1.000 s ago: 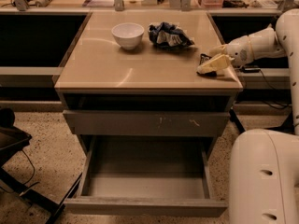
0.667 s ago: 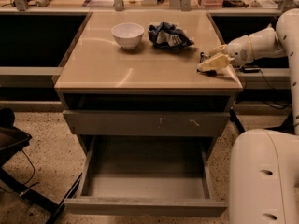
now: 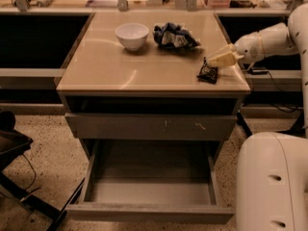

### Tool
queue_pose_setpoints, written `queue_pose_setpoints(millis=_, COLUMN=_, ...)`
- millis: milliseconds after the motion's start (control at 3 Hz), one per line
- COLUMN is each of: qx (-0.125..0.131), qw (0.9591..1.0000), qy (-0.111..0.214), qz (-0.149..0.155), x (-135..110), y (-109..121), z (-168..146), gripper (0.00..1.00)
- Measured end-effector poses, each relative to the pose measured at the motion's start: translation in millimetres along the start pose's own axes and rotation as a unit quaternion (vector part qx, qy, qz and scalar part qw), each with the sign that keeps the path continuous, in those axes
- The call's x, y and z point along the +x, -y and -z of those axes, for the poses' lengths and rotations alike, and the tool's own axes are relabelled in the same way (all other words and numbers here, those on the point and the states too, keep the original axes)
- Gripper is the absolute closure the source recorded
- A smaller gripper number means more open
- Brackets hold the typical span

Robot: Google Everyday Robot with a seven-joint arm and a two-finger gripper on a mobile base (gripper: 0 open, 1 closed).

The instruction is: Place rxbar chocolate into middle drawer

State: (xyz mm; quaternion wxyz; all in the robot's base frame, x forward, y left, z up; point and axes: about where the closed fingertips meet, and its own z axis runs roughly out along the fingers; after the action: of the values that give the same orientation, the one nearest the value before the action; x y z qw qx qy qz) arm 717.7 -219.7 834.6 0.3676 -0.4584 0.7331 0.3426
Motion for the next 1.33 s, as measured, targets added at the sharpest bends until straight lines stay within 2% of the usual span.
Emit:
queue_pose_setpoints(millis=333, qx=0.010, qw=0.9996, qy=0.024, qz=0.008, x=-32, y=-28, z=53, gripper=1.00)
queue_pose_setpoints(millis=667, qx=0.019, qw=0.9988, qy=0.042, qz=0.013, x=-65, y=-71, z=114, gripper=1.00)
queue_pose_setpoints(millis=1000, qx=0.006, qw=0.9976, qy=0.069, qz=-0.005, x=-86, y=-106, z=148, gripper=1.00)
queue_pose_setpoints(millis=1333, qx=-0.033, qw=0.9900, qy=0.121, qz=-0.064, x=-93, y=-114, z=152, gripper=1.00)
